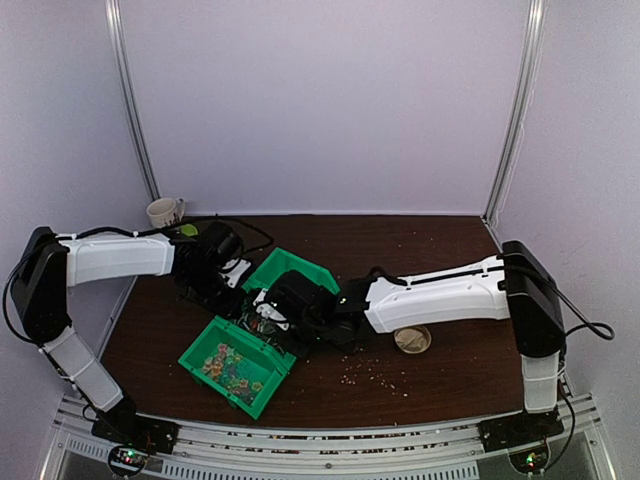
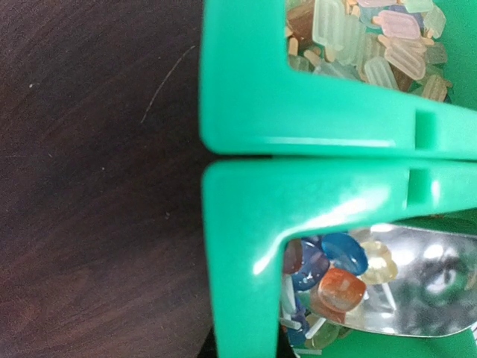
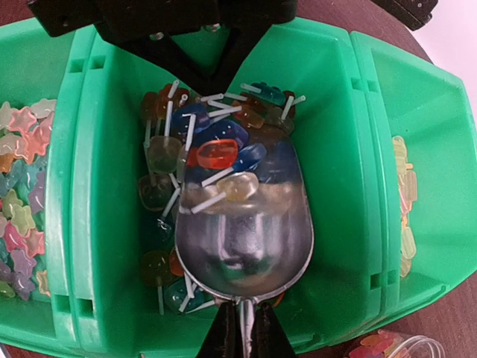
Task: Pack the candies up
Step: Scoop the fake candies from the plate.
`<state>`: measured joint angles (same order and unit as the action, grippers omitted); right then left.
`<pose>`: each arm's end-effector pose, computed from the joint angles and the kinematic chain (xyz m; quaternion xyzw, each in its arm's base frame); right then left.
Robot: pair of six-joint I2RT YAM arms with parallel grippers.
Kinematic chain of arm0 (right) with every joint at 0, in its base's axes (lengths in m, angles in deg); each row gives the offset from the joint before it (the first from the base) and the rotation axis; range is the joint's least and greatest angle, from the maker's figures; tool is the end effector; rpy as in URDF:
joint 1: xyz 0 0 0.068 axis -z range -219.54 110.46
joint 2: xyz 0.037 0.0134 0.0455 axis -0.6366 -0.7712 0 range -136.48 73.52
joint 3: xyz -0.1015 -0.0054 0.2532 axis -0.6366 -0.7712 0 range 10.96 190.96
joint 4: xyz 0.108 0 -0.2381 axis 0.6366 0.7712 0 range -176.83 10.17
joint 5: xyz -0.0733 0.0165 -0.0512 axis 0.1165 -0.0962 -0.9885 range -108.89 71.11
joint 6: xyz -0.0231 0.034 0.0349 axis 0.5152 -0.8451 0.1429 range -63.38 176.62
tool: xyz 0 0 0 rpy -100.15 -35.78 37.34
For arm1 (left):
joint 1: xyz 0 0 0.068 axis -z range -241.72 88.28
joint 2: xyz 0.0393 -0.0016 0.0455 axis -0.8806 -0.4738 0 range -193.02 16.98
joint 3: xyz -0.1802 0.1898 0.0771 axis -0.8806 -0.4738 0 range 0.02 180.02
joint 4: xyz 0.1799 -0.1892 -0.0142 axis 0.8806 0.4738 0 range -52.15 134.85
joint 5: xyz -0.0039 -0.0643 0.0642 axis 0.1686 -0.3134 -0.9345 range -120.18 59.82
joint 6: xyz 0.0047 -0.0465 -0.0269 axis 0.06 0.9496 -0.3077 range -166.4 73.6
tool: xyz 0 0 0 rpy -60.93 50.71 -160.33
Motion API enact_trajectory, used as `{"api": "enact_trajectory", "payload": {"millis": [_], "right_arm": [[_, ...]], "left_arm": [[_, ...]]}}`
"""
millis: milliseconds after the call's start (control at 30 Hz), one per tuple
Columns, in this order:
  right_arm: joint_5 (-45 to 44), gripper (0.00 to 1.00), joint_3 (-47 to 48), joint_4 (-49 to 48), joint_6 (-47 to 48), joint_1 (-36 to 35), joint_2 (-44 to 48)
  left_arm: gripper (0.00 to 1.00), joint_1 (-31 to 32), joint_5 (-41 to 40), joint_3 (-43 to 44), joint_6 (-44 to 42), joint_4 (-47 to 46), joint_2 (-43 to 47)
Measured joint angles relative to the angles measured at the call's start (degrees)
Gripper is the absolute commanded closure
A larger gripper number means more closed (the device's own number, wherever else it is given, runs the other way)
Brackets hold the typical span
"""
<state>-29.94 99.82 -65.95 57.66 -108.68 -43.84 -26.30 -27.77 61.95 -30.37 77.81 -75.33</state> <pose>0.1690 0.4239 0.2011 -0.5093 0.7830 0.1187 0.3368 0.2512 -0.1805 0.2020 0.1694 0.9704 -0.0927 0.1448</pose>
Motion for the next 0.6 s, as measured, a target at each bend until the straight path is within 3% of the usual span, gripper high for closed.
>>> {"api": "enact_trajectory", "payload": {"millis": [133,600], "right_arm": [[-1.8,1.00,-0.7,-1.6,0.0,-0.2,0.0],[10.3,1.00,-17.7,-24.8,-3.7,3.2,4.9]], "left_arm": [[1.00,-0.3,0.2,0.0,0.0,-1.1,0.2],[1.00,-1.3,2.1,0.0,0.2,-0.9,0.2]]}}
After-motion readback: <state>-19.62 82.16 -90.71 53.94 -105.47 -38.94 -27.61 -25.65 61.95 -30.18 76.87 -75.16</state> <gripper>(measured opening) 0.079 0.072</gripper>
